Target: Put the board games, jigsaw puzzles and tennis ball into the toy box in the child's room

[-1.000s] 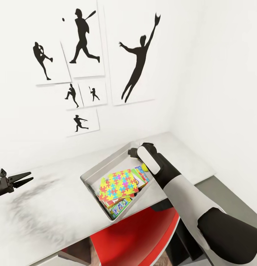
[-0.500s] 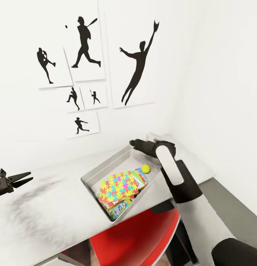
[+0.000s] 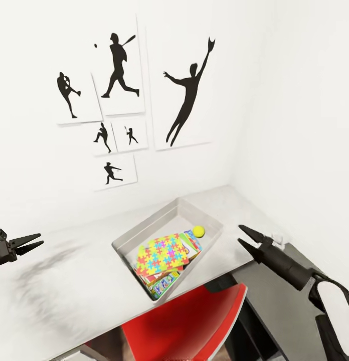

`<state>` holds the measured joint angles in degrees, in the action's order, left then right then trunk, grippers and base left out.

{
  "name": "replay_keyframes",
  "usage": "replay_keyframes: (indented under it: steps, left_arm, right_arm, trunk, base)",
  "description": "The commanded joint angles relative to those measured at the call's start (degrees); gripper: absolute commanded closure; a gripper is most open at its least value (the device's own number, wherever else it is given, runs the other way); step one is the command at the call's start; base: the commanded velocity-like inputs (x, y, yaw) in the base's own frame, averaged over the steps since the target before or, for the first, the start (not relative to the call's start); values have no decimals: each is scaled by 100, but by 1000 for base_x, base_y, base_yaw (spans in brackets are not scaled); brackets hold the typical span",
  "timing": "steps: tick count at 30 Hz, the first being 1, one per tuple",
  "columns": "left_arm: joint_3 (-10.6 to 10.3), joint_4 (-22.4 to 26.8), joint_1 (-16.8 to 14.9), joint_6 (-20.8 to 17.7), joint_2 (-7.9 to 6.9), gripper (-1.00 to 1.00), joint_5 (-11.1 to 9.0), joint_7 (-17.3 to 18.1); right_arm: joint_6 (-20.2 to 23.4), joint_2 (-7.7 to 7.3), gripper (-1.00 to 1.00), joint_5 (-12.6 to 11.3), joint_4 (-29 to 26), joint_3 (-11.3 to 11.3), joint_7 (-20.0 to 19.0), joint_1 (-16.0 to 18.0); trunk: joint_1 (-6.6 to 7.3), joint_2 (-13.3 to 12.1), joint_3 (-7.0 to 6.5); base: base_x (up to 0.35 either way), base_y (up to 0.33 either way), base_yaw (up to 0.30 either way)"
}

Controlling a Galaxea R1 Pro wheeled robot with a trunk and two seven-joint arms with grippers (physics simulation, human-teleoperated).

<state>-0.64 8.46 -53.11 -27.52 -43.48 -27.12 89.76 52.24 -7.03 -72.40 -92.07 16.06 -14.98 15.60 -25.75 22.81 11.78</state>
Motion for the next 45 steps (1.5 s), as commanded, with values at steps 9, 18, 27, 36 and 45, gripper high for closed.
replay_keyframes:
  steps: [9, 18, 27, 36, 45]
  left_arm:
    - [-7, -3, -6, -61, -3, -100, -6, 24]
    - [1, 5, -6, -53, 33, -100, -13, 24]
    - [7, -2, -6, -52, 1, -100, -13, 24]
    - [11, -3, -6, -60, -3, -100, -13, 24]
    - [11, 8, -6, -69, -8, -100, -17, 24]
  right_arm:
    - [-283, -28, -100, 594, 489, 254, -1184, -627]
    - [-367, -43, -100, 710, 552, 294, -1360, -645]
    - [-379, -45, -100, 719, 598, 301, -1372, -646]
    - [-380, -28, -100, 719, 603, 302, -1368, -646]
    - [-381, -19, -100, 719, 609, 300, -1368, -646]
  trunk:
    - [-3, 11, -71]
    - [-3, 11, -110]
    - [-3, 11, -112]
    - [-3, 11, -112]
    - [-3, 11, -129]
  base:
    - [-72, 54, -48]
    - [-177, 49, -35]
    - [-75, 5, -2]
    - [-155, 1, 0]
    - [-63, 15, -54]
